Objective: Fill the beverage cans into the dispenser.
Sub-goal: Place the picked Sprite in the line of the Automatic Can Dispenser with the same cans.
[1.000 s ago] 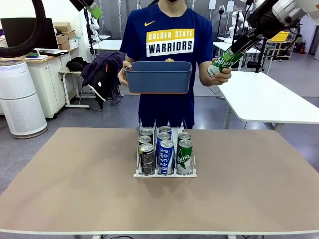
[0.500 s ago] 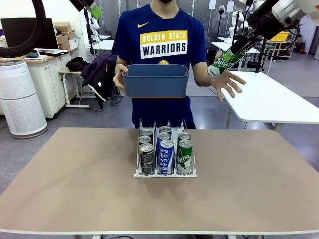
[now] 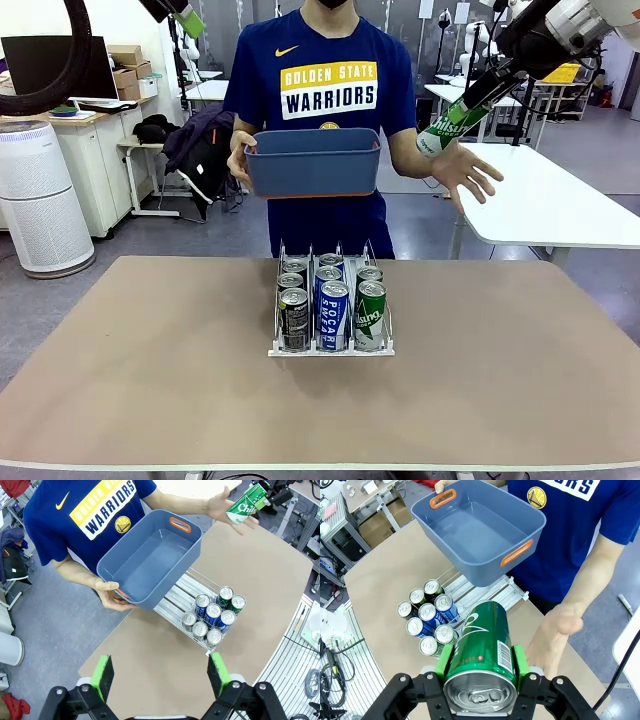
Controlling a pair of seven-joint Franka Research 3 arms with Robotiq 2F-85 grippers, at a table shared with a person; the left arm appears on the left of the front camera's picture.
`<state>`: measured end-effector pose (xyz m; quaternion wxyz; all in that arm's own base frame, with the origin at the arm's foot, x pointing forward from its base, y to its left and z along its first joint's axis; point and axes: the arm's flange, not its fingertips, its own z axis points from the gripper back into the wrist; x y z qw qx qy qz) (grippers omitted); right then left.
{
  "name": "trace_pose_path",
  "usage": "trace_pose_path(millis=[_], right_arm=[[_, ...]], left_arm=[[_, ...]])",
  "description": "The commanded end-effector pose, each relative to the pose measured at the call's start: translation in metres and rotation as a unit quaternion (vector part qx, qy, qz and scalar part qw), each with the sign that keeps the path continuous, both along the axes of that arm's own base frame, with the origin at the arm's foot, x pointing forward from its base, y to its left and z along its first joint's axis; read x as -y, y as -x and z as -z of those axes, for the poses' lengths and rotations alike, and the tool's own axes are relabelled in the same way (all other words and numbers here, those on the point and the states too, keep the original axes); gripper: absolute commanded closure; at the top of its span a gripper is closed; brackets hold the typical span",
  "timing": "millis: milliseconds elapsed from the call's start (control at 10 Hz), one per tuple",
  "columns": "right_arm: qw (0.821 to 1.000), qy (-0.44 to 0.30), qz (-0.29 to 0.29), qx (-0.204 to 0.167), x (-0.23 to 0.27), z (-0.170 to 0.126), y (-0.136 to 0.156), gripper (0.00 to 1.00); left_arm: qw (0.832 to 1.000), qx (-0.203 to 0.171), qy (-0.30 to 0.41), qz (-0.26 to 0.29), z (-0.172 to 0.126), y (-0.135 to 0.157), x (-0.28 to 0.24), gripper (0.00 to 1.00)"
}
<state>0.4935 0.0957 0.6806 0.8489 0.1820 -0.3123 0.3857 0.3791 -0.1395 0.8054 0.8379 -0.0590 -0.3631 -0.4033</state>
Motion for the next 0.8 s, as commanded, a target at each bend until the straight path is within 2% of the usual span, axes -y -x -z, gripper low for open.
trace_pose_path(millis=[0,100,300,400,700], right_arm=[[1.0,0.0,0.0,0.0,0.0,0.0,0.0,0.42],[1.0,0.006,0.003,-0.008,-0.001,0.0,0.009,0.42],[0.999,-0.003,0.047,-0.002,-0.006,0.0,0.036,0.42],[0.996,0.005,0.087,0.01,-0.01,0.005,0.06,0.42],[0.994,0.016,0.106,0.006,-0.01,0.026,0.127,0.42]], left_arm=[[1.0,0.002,0.002,-0.002,0.001,0.0,-0.001,0.0],[1.0,0.002,0.002,-0.002,0.001,0.0,-0.001,0.0],[1.0,0.002,0.002,-0.002,0.001,0.0,-0.001,0.0],[1.0,0.002,0.002,-0.002,0.001,0.0,-0.001,0.0],[1.0,0.002,0.002,-0.002,0.001,0.0,-0.001,0.0]])
